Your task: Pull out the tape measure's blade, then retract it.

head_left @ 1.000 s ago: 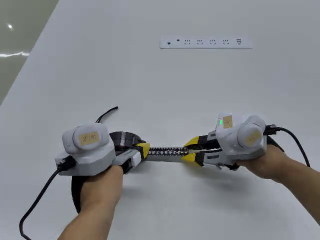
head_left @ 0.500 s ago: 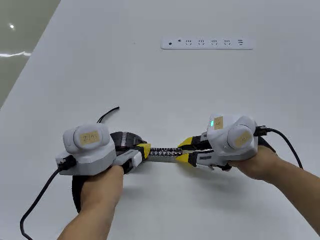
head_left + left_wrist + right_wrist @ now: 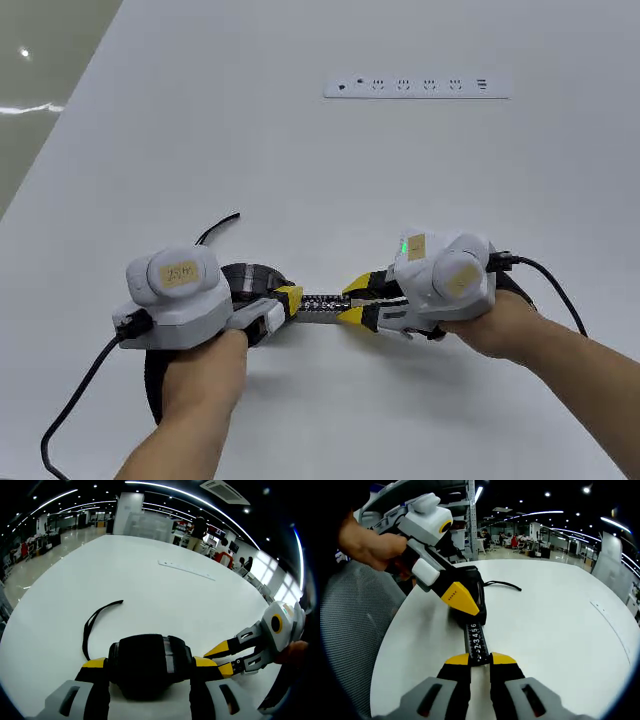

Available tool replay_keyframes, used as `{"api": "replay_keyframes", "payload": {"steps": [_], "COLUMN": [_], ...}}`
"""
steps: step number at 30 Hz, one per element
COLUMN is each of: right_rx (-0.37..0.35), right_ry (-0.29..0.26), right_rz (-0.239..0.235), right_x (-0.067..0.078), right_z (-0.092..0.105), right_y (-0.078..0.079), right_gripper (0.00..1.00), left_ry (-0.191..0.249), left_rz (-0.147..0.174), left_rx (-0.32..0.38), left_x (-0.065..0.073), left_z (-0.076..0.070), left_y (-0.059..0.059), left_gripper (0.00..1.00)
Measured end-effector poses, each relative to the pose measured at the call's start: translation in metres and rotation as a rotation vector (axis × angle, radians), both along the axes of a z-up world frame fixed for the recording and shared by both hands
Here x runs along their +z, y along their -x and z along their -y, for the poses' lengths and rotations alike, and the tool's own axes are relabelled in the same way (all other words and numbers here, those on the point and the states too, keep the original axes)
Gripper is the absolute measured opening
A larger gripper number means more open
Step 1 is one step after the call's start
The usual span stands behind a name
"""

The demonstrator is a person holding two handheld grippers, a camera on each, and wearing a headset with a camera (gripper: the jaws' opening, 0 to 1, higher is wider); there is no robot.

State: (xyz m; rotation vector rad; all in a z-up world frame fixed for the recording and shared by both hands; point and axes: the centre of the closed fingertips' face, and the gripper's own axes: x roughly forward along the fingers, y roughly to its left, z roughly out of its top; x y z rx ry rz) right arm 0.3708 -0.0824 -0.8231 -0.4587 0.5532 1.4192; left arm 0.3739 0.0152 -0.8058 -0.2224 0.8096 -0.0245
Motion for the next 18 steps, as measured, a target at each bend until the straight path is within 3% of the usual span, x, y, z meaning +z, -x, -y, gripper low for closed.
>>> {"api": "replay_keyframes", "payload": {"steps": [18], "right_rx": [0.034], "right_ry": [0.006], "right_rz": [0.017], "right_x": [-0.002], "right_z": [-0.026], "right_y": [0.001], "right_gripper": [0.13], "left_ry": [0.002], "left_rz": [-0.004], "left_rx": [0.0], "left_x": [0.0], "left_z": [0.0], "left_y": [0.0], "left_gripper": [0.62]}}
